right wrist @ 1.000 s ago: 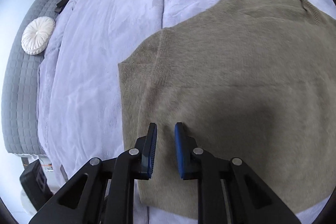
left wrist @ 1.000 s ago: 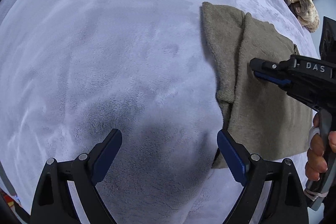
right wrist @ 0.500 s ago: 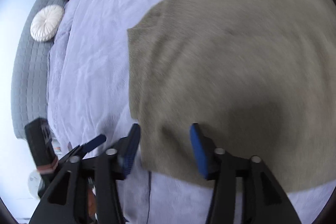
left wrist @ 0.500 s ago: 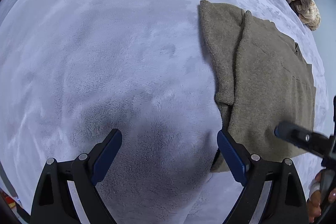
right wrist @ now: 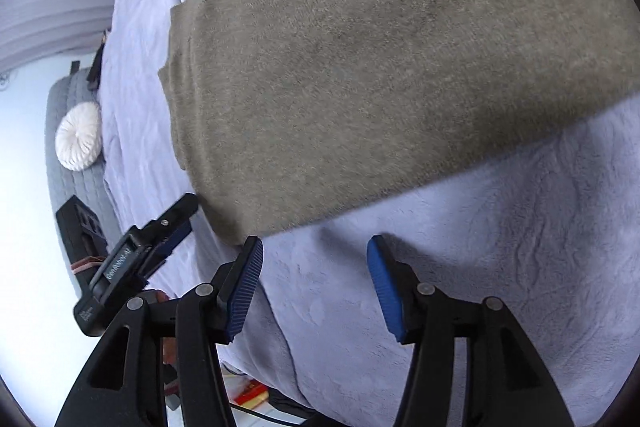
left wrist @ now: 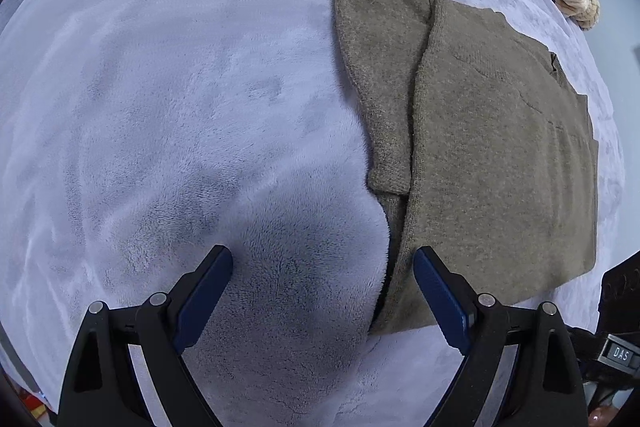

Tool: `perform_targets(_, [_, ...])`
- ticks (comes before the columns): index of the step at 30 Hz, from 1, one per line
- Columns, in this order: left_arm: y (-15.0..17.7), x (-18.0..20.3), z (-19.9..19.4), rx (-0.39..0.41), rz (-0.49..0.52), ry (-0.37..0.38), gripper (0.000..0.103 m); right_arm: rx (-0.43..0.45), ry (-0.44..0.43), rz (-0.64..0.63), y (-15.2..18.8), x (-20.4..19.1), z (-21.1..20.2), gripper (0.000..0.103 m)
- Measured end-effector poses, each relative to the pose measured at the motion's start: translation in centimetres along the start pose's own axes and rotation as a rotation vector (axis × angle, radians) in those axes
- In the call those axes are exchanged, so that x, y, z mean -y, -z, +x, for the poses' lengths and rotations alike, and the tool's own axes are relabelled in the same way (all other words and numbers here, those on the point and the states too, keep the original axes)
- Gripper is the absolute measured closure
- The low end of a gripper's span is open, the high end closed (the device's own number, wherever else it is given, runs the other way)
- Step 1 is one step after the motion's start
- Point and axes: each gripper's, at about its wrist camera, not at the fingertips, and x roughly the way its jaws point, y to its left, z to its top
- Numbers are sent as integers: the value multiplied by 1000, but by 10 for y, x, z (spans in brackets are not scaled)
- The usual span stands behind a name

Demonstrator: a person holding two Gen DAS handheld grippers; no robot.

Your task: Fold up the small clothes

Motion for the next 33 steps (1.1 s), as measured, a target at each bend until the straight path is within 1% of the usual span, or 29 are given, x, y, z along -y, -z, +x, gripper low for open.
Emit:
perform_targets(1, [-3,1,2,-1,0,2,11,8,-19,2,-2,-1,2,36])
perform_targets(2, [-5,2,5,-5,-1,9,11,15,-39,5,-3,-2,4,35])
perform_targets(5, [-13,-2,11,-16,-23,36,11,16,-94,29,-8,-1,15,35])
perform_targets(9, [-24,-11,13,0,-61,129,11,15,-167,73,-10,4,27,35])
perform_targets(13, [-31,-22,11,15,-114,240,11,11,-223,106,-4,9,36,35])
perform_targets(16, [-35,-26,11,9,-148,296,11,37,-290,155,-7,11,42,35])
perform_targets(18, [-38,-30,15,-3,-175,335,11,75,-345,203,-14,14,43,35])
perform_targets(19, [-41,-31,18,-10,-193,360,11,86,-375,233,-18,15,44,43])
perform_targets(20, [-42,-32,18,-14,-206,382,11,87,-402,258,-22,16,46,68])
perform_targets(21, [-44,-32,19,-18,-217,408,11,85,-419,276,-25,17,47,80])
perform_targets(22, [-43,-33,17,-20,-226,434,11,90,-439,287,-27,18,45,89])
perform_targets(24, [-51,-28,22,-31,-244,505,10,97,-524,290,-31,15,36,90])
perform_targets(27, [-62,-23,26,-52,-252,609,10,116,-614,237,-31,4,16,91])
perform_targets(29, [-74,-11,29,-67,-237,677,10,118,-634,191,-31,-5,4,91])
perform_targets(31, [-86,6,35,-88,-212,728,10,112,-642,155,-32,-15,-2,91])
perform_targets(33, [-95,22,40,-112,-186,728,10,100,-634,124,-31,-22,-2,91])
